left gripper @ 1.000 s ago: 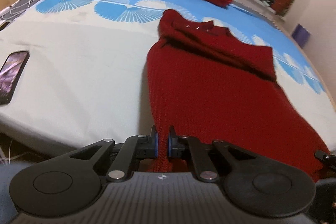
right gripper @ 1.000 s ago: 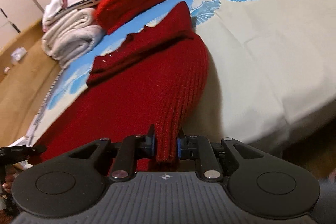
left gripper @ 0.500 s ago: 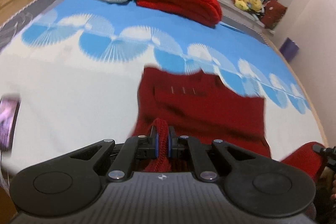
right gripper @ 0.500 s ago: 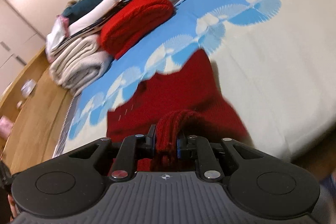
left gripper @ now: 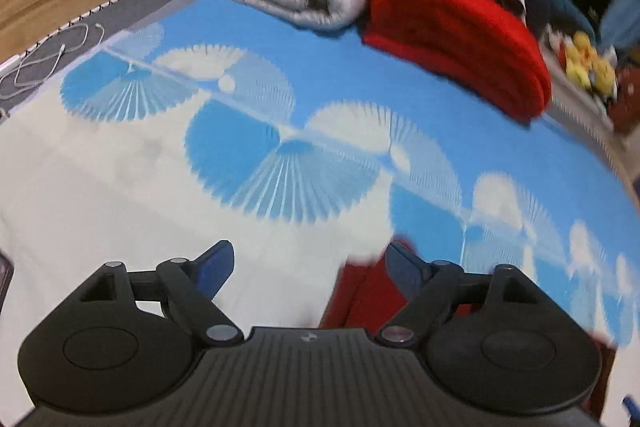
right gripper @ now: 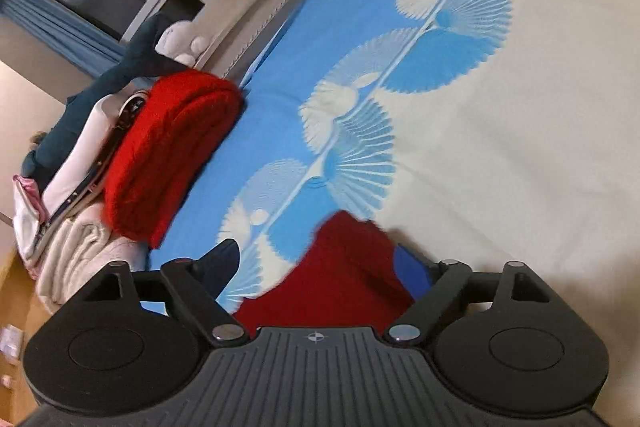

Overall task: Fold small clothes
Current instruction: 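Grasp the cardigan hem with the left gripper while the right gripper grasps it too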

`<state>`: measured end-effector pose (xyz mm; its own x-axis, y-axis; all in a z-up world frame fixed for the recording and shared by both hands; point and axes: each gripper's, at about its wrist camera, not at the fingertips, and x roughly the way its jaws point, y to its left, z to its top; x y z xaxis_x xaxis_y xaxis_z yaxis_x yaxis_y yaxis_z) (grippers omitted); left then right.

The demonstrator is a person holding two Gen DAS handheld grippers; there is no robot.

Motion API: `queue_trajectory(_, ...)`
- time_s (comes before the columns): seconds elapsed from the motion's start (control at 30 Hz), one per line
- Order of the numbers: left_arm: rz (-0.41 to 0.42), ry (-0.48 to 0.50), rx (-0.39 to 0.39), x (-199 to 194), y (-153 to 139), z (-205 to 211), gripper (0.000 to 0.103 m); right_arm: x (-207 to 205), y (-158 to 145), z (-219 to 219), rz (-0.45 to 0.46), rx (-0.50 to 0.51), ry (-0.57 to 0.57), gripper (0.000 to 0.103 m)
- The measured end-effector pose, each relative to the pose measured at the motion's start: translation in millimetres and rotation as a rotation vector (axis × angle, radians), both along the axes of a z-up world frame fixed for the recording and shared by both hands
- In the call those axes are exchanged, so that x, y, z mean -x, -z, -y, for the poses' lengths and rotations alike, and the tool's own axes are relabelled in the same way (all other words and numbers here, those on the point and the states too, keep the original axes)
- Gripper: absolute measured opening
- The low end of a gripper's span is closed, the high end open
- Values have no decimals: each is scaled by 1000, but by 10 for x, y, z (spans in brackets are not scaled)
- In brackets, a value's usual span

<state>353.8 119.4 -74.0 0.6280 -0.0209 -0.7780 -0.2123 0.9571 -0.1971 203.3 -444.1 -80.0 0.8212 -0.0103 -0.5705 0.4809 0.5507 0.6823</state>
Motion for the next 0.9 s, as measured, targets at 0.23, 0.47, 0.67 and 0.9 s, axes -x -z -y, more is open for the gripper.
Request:
queue_trajectory(0.23,37,144,-110,269,534,415,89,-58,198,-230,-135,273,-62,86)
queue_trajectory(0.47,133,364,-339,122,743,990,91,-332,212,-498,-194,477,-129,85)
queue_trajectory(0.67,136,443,-406,25,972,1214,83,-504,313,-643,-215,551,-162,85)
queue_trajectory(0.9,108,483,-438,-42,1141,1297,62,-612,425,-696,-232,700,-205,84)
